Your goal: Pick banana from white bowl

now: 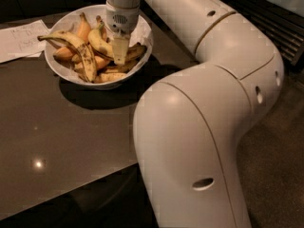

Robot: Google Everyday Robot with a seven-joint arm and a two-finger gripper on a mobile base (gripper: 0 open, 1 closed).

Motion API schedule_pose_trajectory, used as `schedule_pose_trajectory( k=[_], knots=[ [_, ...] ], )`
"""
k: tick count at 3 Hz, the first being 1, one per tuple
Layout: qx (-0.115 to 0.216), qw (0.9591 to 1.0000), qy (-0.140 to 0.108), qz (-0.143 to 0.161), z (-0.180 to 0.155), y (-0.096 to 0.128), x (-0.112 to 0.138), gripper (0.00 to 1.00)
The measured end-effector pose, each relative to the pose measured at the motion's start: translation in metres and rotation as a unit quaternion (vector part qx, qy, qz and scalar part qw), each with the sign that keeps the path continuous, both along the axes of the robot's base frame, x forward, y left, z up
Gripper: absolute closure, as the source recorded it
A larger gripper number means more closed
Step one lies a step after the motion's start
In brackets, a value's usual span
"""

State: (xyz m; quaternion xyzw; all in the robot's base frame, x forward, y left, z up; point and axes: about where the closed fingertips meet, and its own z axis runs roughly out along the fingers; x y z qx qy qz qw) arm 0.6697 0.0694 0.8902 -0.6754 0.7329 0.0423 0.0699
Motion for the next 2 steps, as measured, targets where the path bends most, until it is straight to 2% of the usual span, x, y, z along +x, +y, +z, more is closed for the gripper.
schedule_pose_trajectory(
  k=[1, 2],
  knots=[
    [0.000, 1.0000, 0.000, 0.000, 0.0000, 0.0000, 0.0000, 0.96],
    [0.011, 0.9997, -0.021, 0.001, 0.0027, 0.0063, 0.0067, 1.00]
  ],
)
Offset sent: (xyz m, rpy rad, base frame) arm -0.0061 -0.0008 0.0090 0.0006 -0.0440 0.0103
